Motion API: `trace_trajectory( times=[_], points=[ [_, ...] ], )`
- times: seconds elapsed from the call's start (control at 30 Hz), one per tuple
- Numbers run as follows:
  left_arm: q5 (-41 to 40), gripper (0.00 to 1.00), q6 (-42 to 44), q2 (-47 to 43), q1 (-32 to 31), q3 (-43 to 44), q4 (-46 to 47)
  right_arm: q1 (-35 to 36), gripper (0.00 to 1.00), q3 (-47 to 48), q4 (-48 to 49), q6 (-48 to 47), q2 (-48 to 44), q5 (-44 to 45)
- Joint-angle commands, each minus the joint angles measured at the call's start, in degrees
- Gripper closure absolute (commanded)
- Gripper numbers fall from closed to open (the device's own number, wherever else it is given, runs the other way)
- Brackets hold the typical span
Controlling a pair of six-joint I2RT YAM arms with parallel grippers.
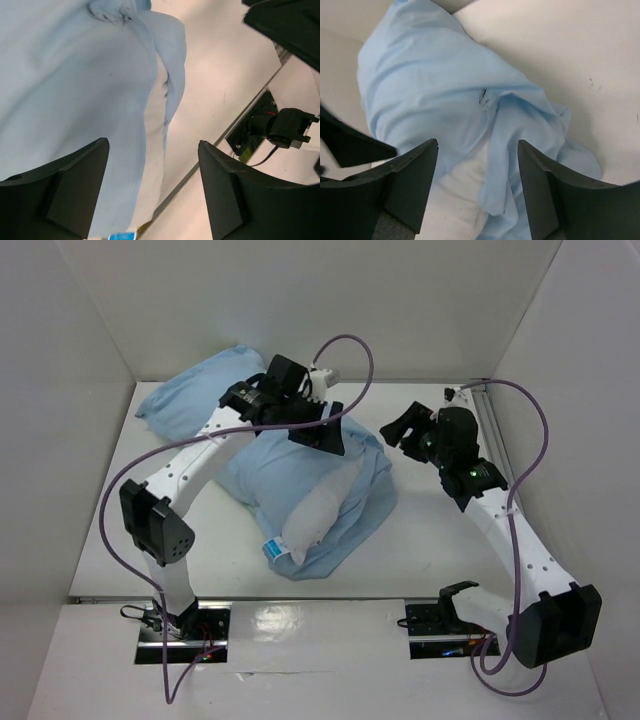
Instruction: Put the pillow into the pillowcase
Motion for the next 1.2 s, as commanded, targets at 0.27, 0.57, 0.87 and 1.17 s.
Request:
trace_trajectory(
  times=[0.27, 0.57, 0.87, 1.17],
  points=[
    [-27.8, 0.00, -1.6, -22.1, -11.1, -21.6, -5.6, 2.6, 0.19, -9.2, -11.7, 1.6, -4.3, -5.0],
    [-40.2, 0.00, -13.2, -26.5, -20.6, -37.4, -0.1, 2.6, 0.18, -12.6, -10.6, 3.0, -5.4, -5.0],
    [-43.1, 0.16, -13.2, -14.1, -18.6, -34.9, 8.3, 2.6, 0.18, -15.1, -9.9, 2.4, -7.0, -7.8],
    [-23.5, 1.00, -8.4, -13.4, -5.9, -18.7, 8.0, 4.5, 0.41, -20.1, 2.5, 7.0, -11.6, -12.5]
  ],
)
